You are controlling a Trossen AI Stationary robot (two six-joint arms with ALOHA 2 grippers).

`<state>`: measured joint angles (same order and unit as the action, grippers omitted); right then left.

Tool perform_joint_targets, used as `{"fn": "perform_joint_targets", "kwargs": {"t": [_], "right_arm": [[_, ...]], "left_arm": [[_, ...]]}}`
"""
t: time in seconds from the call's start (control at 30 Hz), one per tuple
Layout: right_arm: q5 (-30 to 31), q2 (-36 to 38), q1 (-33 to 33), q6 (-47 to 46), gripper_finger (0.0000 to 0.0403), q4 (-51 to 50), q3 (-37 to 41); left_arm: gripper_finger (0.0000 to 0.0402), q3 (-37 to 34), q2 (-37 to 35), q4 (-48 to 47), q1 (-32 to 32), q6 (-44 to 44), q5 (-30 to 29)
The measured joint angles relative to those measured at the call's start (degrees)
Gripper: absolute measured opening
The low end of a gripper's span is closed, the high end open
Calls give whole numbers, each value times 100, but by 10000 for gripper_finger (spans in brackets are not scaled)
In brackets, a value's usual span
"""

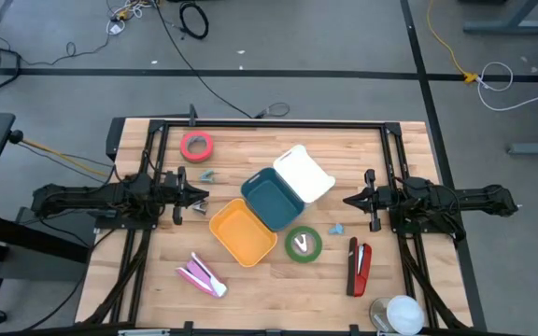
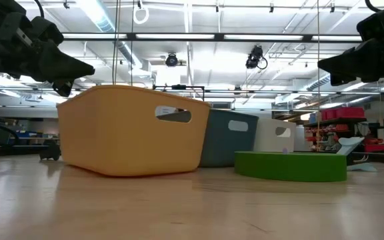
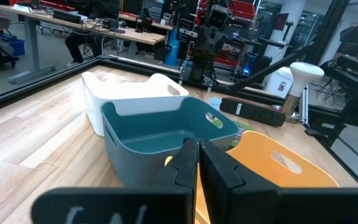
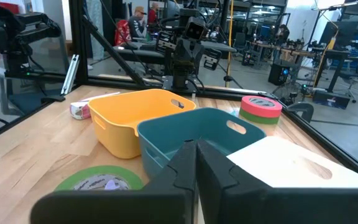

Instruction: Pick and place Stapler, Stapler remover, tape

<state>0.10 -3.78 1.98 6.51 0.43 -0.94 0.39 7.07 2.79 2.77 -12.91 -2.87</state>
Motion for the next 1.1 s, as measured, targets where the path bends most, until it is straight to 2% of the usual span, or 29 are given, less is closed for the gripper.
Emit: {"fn": "perform_joint_targets", "kwargs": {"t": [0.37,0.5,0.7,0.9,1.1], "right_arm": [[0,-1,-1,-1,13,0,-1],[0,-2,-2,0,13,0,0],[0,-1,0,1,13,0,-1],[0,-1,-1,-1,13,0,-1],[0,1,-2,2,13,0,-1]], "left_arm": [[21,2,-2,118,1,-29,13],[21,0,0,242,0,-383,15],[21,2,-2,1034,1,-1045,-158],[21,2,-2,1965,1,-1095,-483],[21,2,-1,2487,2,-1387,-501]]}}
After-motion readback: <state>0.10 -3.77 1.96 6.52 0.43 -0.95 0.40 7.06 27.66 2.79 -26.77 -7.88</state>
